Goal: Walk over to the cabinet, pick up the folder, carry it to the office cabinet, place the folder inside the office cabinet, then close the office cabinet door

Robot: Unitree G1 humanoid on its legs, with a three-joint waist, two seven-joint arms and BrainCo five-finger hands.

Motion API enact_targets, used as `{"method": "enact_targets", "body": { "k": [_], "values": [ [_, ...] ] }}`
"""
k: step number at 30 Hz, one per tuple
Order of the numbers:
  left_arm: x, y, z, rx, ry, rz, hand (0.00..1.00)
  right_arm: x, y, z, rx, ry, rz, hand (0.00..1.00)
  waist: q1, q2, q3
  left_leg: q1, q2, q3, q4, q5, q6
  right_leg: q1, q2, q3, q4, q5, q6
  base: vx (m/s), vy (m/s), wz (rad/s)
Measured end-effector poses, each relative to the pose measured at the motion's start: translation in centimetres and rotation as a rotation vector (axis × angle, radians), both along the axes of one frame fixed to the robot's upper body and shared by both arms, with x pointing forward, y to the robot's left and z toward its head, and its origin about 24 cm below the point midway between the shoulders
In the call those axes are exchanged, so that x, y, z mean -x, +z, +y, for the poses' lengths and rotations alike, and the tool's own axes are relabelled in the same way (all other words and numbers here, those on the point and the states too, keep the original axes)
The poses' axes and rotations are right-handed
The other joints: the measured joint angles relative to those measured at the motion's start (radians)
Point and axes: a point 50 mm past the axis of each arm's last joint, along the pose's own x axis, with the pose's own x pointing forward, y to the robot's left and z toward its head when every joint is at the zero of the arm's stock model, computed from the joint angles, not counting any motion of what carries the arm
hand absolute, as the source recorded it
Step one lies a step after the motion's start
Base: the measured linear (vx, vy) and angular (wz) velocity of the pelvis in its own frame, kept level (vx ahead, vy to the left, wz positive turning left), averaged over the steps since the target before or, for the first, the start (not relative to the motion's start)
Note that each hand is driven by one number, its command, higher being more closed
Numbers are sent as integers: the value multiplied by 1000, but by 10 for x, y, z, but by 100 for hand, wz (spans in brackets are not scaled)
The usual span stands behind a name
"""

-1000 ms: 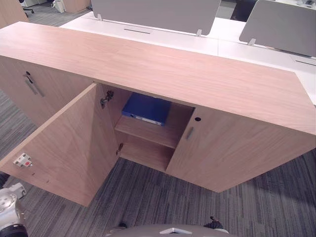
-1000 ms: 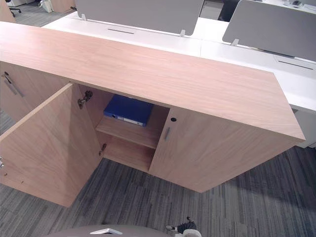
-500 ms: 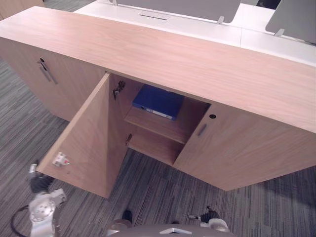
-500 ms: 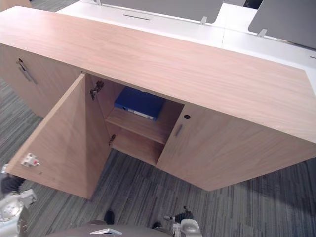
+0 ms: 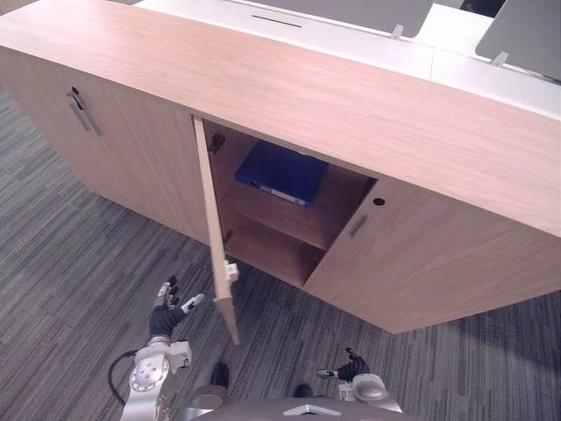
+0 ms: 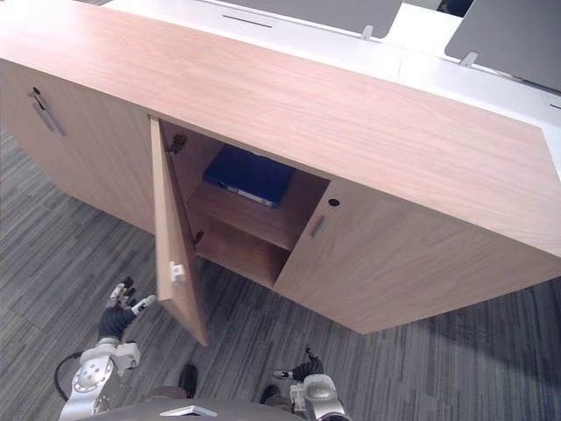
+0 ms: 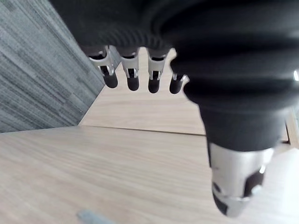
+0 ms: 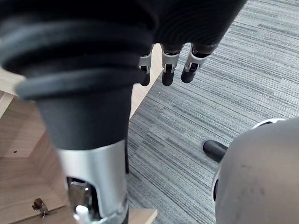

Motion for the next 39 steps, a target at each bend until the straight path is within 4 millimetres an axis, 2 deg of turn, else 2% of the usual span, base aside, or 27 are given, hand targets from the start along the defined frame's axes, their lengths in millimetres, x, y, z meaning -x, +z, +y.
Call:
{"method": "enact_targets", "body": {
  "k": [3,5,8,11,14,17,19,23,27,30,34,39],
  "values": [
    [-3,-7,-15,26,-57,30,0,1,0,0,2,4,-2,0,-6,1,1,2,4,24,0,0,0,-7,2,22,-6,3,4,-52,5,-19],
    [-6,-12,-23,26,-95,61,0,1,0,1,12,6,-1,0,-25,1,1,1,8,45,0,-2,-3,-17,6,44,-14,14,8,-40,3,-29],
    [-12,-14,-29,12,-129,71,0,1,0,1,22,-2,-4,0,-32,1,1,0,16,90,0,-8,-5,-42,15,92,-21,29,6,-19,3,-50],
    [-28,-11,-34,-17,-126,62,0,-1,3,-1,34,-11,-28,0,-62,4,0,2,23,139,1,-18,-8,-58,26,141,-45,51,6,0,-3,-47],
    [-48,0,-37,-58,-124,9,0,-4,5,-2,39,-17,-39,0,-81,5,-1,5,32,194,6,-30,-15,-79,40,196,-60,69,3,24,-4,-52],
    [-59,3,-37,-79,-105,5,0,-6,7,-4,50,-24,-52,0,-103,14,-2,21,38,235,7,-44,-18,-78,48,229,-74,79,1,42,-11,-42],
    [-60,-1,-31,-95,-78,30,0,-6,8,-9,63,-46,-60,0,-117,26,-3,31,40,255,7,-54,-21,-80,52,250,-77,81,1,40,-6,-40],
    [-67,0,-22,-148,-65,42,0,-6,8,-13,69,-70,-57,0,-135,37,-9,41,48,288,8,-64,-27,-83,59,272,-80,82,1,23,-17,-22],
    [-71,3,-18,-171,-63,37,0,-4,8,-18,77,-93,-50,0,-148,42,-12,55,51,311,8,-74,-30,-84,59,297,-80,84,-2,-11,-9,-21],
    [-74,4,-17,-199,-65,35,0,-3,8,-25,88,-111,-47,0,-167,55,-21,55,49,325,8,-76,-28,-91,57,303,-80,88,-1,-33,-8,-11],
    [-79,3,-17,-207,-64,42,0,8,5,-36,113,-122,-6,0,-175,68,-35,60,52,325,8,-77,-27,-87,57,303,-79,88,0,-27,-16,-2],
    [-76,-2,-17,-218,-67,68,0,27,0,-40,115,-152,42,0,-180,74,-43,71,52,324,8,-78,-28,-76,56,302,-81,88,0,-44,-21,0]
  ]
}}
